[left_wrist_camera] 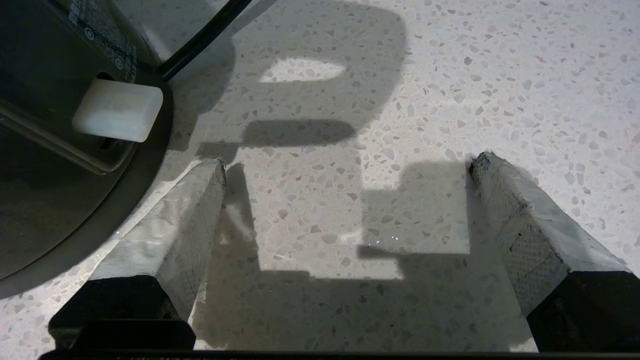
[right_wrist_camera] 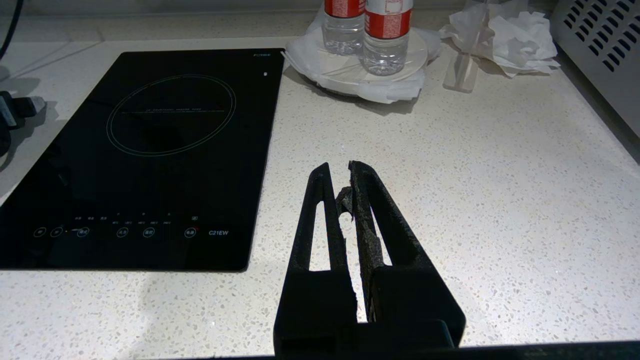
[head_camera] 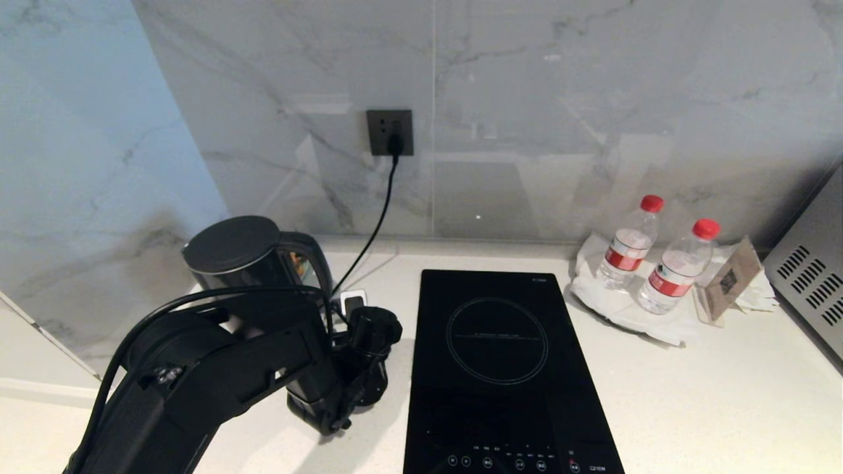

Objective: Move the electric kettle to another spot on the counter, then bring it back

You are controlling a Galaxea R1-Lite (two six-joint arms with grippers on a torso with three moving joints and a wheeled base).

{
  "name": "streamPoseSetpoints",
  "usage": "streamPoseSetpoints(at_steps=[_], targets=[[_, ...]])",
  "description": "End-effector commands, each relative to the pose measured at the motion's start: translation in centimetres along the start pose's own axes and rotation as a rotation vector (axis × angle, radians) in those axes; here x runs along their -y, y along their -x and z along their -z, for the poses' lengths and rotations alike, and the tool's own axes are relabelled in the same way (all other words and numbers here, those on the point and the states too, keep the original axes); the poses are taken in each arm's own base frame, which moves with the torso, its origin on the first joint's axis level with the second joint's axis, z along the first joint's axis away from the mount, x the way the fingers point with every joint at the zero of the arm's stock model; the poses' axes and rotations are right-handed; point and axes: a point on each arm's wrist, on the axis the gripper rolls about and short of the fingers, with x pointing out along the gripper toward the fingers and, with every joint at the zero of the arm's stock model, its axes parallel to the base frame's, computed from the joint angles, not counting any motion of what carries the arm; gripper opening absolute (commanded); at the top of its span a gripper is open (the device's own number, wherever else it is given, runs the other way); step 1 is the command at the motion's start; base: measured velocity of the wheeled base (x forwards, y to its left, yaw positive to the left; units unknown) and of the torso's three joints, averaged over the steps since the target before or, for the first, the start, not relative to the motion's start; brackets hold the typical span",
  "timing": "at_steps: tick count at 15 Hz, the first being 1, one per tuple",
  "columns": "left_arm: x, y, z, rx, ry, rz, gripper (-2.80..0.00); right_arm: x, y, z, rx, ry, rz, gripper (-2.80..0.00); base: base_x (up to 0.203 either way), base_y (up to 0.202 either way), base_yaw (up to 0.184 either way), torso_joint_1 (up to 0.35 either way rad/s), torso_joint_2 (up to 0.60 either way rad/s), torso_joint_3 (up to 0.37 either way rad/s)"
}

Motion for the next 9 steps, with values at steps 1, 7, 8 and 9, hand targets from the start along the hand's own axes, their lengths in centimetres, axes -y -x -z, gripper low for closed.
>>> streamPoseSetpoints(at_steps=[1, 7, 8, 9], targets=[[-0.1, -0.1, 0.6, -0.008, -0.007, -0.008, 0.00, 0.0, 0.0, 0.0, 0.000, 0.000, 0.000, -2.80, 0.000, 0.000, 0.000, 0.000, 0.00, 0.000], [0.3, 1.6, -1.2, 0.021, 0.013, 0.025, 0.00, 0.0, 0.0, 0.0, -0.001, 0.000, 0.000, -2.80, 0.000, 0.000, 0.000, 0.000, 0.00, 0.000], [0.3, 1.9, -1.6, 0.028, 0.020, 0.028, 0.00, 0.0, 0.0, 0.0, -0.001, 0.000, 0.000, -2.80, 0.000, 0.000, 0.000, 0.000, 0.00, 0.000], [0.2, 2.3, -2.3, 0.036, 0.029, 0.031, 0.00, 0.0, 0.0, 0.0, -0.001, 0.000, 0.000, -2.80, 0.000, 0.000, 0.000, 0.000, 0.00, 0.000]])
